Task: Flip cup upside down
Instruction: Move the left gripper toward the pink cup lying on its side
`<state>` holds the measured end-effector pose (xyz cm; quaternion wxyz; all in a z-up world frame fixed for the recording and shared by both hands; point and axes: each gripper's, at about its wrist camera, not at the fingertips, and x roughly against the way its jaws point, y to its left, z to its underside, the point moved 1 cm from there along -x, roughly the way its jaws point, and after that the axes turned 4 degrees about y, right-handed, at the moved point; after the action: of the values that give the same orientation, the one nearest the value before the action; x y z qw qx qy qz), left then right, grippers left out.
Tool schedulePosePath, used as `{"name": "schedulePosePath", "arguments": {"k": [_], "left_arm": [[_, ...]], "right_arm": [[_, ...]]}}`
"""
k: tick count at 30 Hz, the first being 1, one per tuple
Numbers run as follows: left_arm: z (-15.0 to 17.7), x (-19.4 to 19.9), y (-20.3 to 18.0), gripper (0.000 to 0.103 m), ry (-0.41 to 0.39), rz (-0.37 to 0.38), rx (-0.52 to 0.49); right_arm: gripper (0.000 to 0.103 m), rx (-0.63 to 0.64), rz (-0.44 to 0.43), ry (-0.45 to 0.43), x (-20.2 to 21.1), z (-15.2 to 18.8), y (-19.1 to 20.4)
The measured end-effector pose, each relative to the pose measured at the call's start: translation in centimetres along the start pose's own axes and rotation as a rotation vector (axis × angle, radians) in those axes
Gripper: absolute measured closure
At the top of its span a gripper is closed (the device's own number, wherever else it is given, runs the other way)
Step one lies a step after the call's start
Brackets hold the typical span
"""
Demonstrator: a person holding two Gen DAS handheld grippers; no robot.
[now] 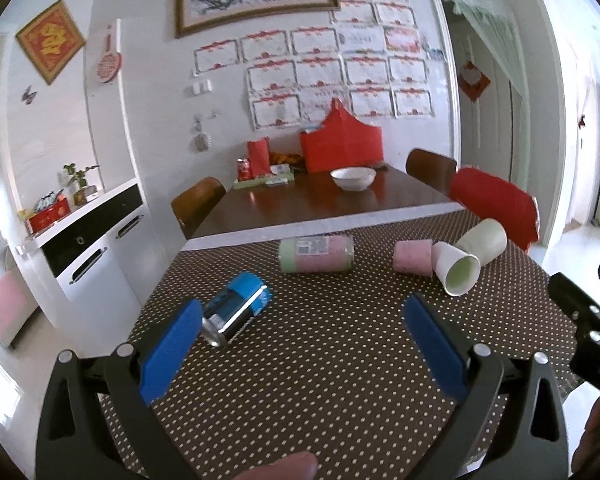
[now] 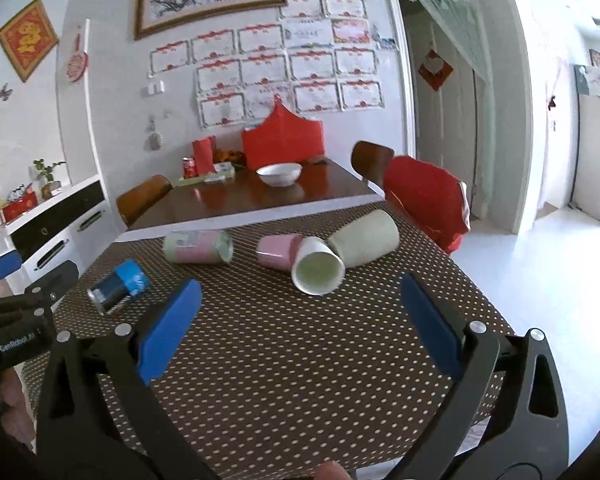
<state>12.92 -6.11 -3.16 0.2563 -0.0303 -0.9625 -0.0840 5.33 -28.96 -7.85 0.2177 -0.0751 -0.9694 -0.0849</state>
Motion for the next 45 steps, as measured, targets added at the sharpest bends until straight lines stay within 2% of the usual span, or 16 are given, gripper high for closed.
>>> {"name": "schedulePosePath", "arguments": {"k": [9, 14, 22, 25, 31, 38, 45], "left_arm": [[-2.7, -6.9, -5.4, 0.004, 0.079, 0.053, -0.086], [-4.4, -12.0, -8.5, 0.004, 0.119, 0.067, -0.172], [-5.8, -18.8, -11.0, 0.004, 0.189, 0.143, -0.281], [-6.2, -20.9, -11.9, 0.004, 0.209, 0.192, -0.360], [-6.4, -25.1, -13.8, 0.004, 0.208, 0.270, -0.590], [-6.3, -29.0, -15.3, 0.004, 0.235, 0.381, -0.719], [-5.8, -31.0, -17.0, 0.004, 0.263, 0.482, -0.901]], "right_arm": [[0.006, -0.053, 0.066, 0.069, -4.6, -0.8, -4.5], [0.006, -0.069, 0.086, 0.101, -7.2, -1.5, -6.3], [0.006, -0.098, 0.107, 0.172, -11.6, -1.5, -7.7], [0.006, -0.106, 0.110, 0.199, -12.9, -1.4, -7.7], [0.006, -0.111, 0.130, 0.236, -15.6, -1.6, -7.2], [0.006, -0.114, 0.161, 0.268, -18.4, -2.3, -6.5], [0.006, -0.103, 0.155, 0.337, -21.1, -2.5, -6.4]]}}
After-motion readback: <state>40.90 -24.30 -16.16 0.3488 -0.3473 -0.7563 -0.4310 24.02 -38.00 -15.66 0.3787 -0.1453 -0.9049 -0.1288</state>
